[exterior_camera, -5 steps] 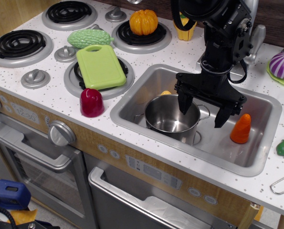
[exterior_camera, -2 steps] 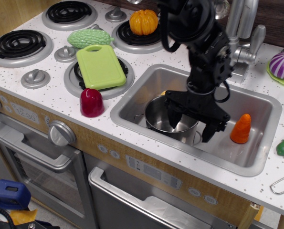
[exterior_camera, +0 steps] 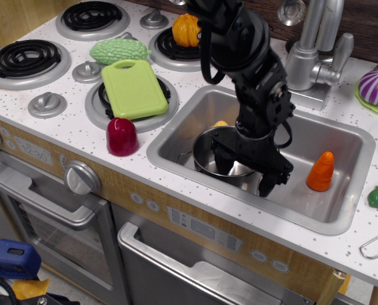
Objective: Pick up pot from sink
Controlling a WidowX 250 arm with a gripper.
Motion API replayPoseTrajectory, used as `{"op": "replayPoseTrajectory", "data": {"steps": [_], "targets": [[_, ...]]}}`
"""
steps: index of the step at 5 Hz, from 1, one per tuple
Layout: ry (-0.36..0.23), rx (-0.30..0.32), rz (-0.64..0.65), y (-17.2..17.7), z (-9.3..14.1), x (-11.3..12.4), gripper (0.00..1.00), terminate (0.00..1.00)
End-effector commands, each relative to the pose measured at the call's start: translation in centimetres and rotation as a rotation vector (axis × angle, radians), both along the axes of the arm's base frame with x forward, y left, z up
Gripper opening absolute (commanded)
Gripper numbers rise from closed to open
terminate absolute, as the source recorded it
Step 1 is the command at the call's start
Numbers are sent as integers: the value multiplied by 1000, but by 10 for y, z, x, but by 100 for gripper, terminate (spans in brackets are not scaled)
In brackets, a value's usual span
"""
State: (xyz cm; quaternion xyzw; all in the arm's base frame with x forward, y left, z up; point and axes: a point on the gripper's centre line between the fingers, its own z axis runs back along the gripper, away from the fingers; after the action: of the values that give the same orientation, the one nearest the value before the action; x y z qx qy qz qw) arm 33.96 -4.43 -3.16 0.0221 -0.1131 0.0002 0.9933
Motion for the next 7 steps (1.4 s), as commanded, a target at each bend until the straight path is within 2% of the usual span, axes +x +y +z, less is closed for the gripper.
{"op": "replayPoseTrajectory", "data": {"steps": [1, 3, 4, 5, 7], "targets": [[-47, -15, 17, 6, 3, 7, 0, 0], [-46, 14, 24, -5, 13, 13, 0, 0], [-53, 25, -3, -6, 25, 18, 0, 0], [-39, 35, -3, -10, 43, 23, 0, 0], [29, 44, 28, -26, 74, 30, 0, 0]]}}
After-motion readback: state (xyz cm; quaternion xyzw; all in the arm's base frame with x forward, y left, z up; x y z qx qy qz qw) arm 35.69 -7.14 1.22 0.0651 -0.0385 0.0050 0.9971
